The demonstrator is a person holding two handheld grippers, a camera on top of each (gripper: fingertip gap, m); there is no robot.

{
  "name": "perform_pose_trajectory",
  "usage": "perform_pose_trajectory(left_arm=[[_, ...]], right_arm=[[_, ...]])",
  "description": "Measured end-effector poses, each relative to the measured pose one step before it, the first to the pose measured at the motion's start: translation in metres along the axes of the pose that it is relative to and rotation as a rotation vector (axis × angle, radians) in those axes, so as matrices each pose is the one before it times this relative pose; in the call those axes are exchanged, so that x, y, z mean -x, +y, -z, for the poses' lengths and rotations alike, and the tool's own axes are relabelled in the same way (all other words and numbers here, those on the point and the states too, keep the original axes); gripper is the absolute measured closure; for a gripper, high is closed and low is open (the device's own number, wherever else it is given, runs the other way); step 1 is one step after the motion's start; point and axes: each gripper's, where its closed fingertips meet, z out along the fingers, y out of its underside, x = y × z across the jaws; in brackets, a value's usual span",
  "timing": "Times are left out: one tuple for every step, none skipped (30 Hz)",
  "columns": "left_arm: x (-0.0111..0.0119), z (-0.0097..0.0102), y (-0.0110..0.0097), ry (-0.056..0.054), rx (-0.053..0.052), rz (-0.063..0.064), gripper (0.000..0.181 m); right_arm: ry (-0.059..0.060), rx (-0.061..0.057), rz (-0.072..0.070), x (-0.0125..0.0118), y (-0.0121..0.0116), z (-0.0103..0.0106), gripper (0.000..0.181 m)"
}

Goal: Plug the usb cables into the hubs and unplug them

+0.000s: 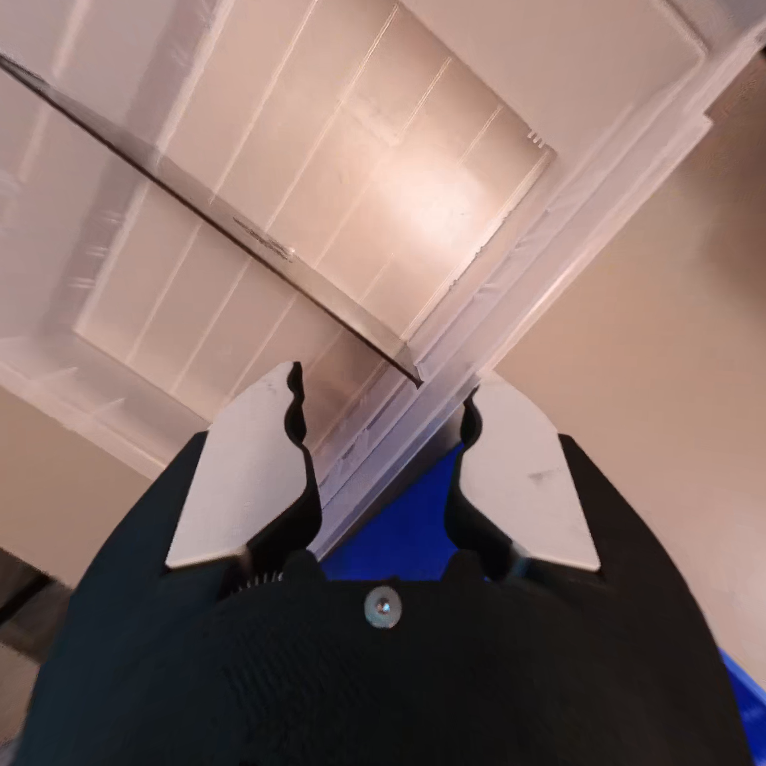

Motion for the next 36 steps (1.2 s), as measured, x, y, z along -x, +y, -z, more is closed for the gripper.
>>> perform_pose_trajectory(left_arm=[[-0.00067, 0.00047, 0.00032, 0.0075, -0.0006, 0.0071, 0.164], [-0.0005, 0.00051, 0.00025, 0.0067, -0.0017, 0.007, 0.163], [-0.00044, 0.00028, 0.00013, 0.0058, -0.001, 0.0067, 0.162], [-0.00034, 0.00017, 0.00013, 0.0039, -0.0015, 0.0044, 0.162], [-0.00008, -0.00005, -0.00016, 0.0015, -0.0032, 0.0012, 0.161], [0.00005, -0.00008, -0.00008, 0.0, -0.0034, 0.0004, 0.161], [0.00015, 0.00003, -0.00006, -0.0011, -0.0027, 0.001, 0.161], [-0.00002, 0.0, -0.00024, -0.0007, -0.0031, 0.0001, 0.161], [0.00016, -0.00012, -0.00019, -0.0009, -0.0029, -0.0016, 0.161], [0.00012, -0.00001, -0.00012, -0.0009, -0.0014, -0.0037, 0.161], [0.00011, -0.00004, -0.00005, -0.0009, -0.0003, -0.0044, 0.161], [-0.00007, 0.00004, -0.00005, 0.0, 0.0005, -0.0047, 0.161], [-0.00014, 0.00006, 0.00013, 0.0007, 0.0011, -0.0039, 0.16], [-0.00009, 0.00012, 0.00002, 0.0015, -0.0009, -0.0012, 0.16], [-0.00001, 0.00003, -0.0003, 0.0023, -0.0056, 0.0015, 0.16], [-0.00024, -0.0001, -0.00059, 0.0036, -0.008, 0.0037, 0.159], [-0.0004, -0.00005, -0.00041, 0.0049, -0.0044, 0.007, 0.159], [-0.00044, -0.00023, -0.00031, 0.0049, -0.0031, 0.0093, 0.159], [-0.00004, -0.00015, -0.0003, 0.0032, -0.0036, 0.0044, 0.158], [0.00024, -0.00019, -0.00032, -0.0004, -0.004, -0.0068, 0.158], [0.00034, -0.00017, -0.00065, -0.002, -0.0053, -0.013, 0.158], [0.00011, -0.00024, -0.00074, -0.002, -0.0057, -0.0109, 0.157], [0.00002, -0.00006, -0.00037, -0.0013, -0.0025, -0.006, 0.156], [0.00009, -0.00016, 0.00006, -0.0001, 0.0021, -0.0094, 0.155], [0.00015, -0.00007, 0.00022, 0.0, 0.0036, -0.0181, 0.156], [0.00114, 0.00001, 0.00039, -0.006, 0.0039, -0.0203, 0.156], [0.00203, -0.00008, -0.00001, -0.0147, 0.0005, -0.0194, 0.158], [0.00255, -0.00006, -0.00027, -0.0198, -0.0012, -0.0146, 0.161], [0.00264, 0.00002, 0.00001, -0.014, 0.0023, -0.0033, 0.163], [0.00276, 0.00014, 0.00015, -0.0081, 0.0006, 0.0045, 0.163], [0.0028, 0.00064, 0.00041, -0.0036, -0.0015, 0.0058, 0.165], [0.00246, 0.00098, 0.00085, -0.0014, 0.0001, 0.0031, 0.165], [0.00247, 0.00148, 0.0012, -0.0026, 0.0009, 0.0007, 0.166], [0.0027, 0.00177, 0.00137, -0.005, 0.0009, -0.0015, 0.166], [0.00318, 0.00196, 0.00159, -0.0075, 0.0015, -0.0003, 0.166], [0.00389, 0.00203, 0.00177, -0.0073, 0.0012, 0.0049, 0.166]], right_arm=[[-0.0335, 0.0084, -0.0204, 0.00321, -0.00272, 0.00051, 0.113], [-0.0105, 0.0132, 0.0193, 0.00045, -0.0017, -0.00039, 0.121], [0.0052, 0.0154, 0.037, -0.00213, -0.00123, -0.00113, 0.129], [-0.016, 0.0124, -0.0048, 0.00023, -0.00109, -0.00206, 0.13], [-0.0233, 0.0005, -0.047, 0.00063, -0.00189, -0.00102, 0.132], [-0.0183, -0.0182, -0.0471, 0.00026, -0.00394, -0.00065, 0.137], [-0.0275, -0.0257, -0.0303, 0.00256, -0.00387, -0.00145, 0.138], [-0.0335, -0.0078, -0.0116, 0.00261, -0.00141, -0.00371, 0.138], [-0.0127, 0.0024, -0.0035, -0.0015, 0.00011, -0.00456, 0.143], [-0.0223, -0.0342, -0.019, 0.00069, -0.00489, -0.00198, 0.142], [-0.0066, -0.0453, -0.0287, 0.00015, -0.00652, -0.00166, 0.144], [0.011, -0.0075, -0.0158, -0.00166, -0.00037, 0.00035, 0.154], [-0.021, 0.0407, -0.0018, 0.00377, 0.00639, 0.00171, 0.153], [-0.0407, 0.0789, 0.017, 0.00803, 0.01309, 0.00333, 0.147], [-0.0166, 0.0777, 0.0494, 0.00573, 0.01486, 0.00402, 0.149], [0.009, 0.0356, 0.0546, 0.0029, 0.01033, 0.00336, 0.151], [0.0077, -0.0108, 0.0216, 0.0032, 0.00318, 0.00193, 0.149], [-0.0038, -0.0198, 0.0063, 0.00425, -0.00002, 0.00042, 0.14], [-0.0125, -0.0019, 0.0098, 0.00426, 0.00064, -0.00133, 0.13], [0.0098, 0.0062, 0.0216, -0.00045, -0.00016, -0.00298, 0.129], [0.0144, -0.0006, 0.0152, -0.00174, -0.00091, -0.00535, 0.129], [0.004, 0.0107, 0.0053, -0.00027, 0.00176, -0.00687, 0.125], [0.024, 0.0153, 0.006, -0.00307, 0.00271, -0.00655, 0.131], [0.0429, -0.0155, -0.0135, -0.00558, -0.00166, -0.00425, 0.14], [0.0294, -0.0232, -0.0307, -0.00534, -0.00316, -0.00135, 0.151], [0.002, -0.0121, -0.0336, -0.00288, -0.00351, -0.00025, 0.162], [-0.0259, 0.0008, -0.0065, 0.00075, -0.00164, -0.0004, 0.167], [0.0026, 0.0057, 0.0179, -0.00187, -0.00099, -0.00043, 0.173], [0.0068, 0.0044, 0.0382, -0.00174, -0.00198, 0.00089, 0.176], [-0.0201, 0.0032, 0.0525, 0.0036, -0.00203, 0.00119, 0.176], [0.0041, 0.0109, 0.0452, 0.00217, -0.00236, 0.0028, 0.176], [0.0092, 0.0125, 0.0385, 0.00203, -0.00349, 0.005, 0.176], [0.0, -0.0026, 0.0159, 0.00198, -0.00619, 0.00757, 0.176], [0.0077, -0.0171, 0.0116, -0.00101, -0.00805, 0.01028, 0.176], [-0.0001, -0.0272, 0.0015, -0.00212, -0.00925, 0.0123, 0.176], [-0.0181, -0.0317, -0.0075, -0.00137, -0.00977, 0.01476, 0.175]])
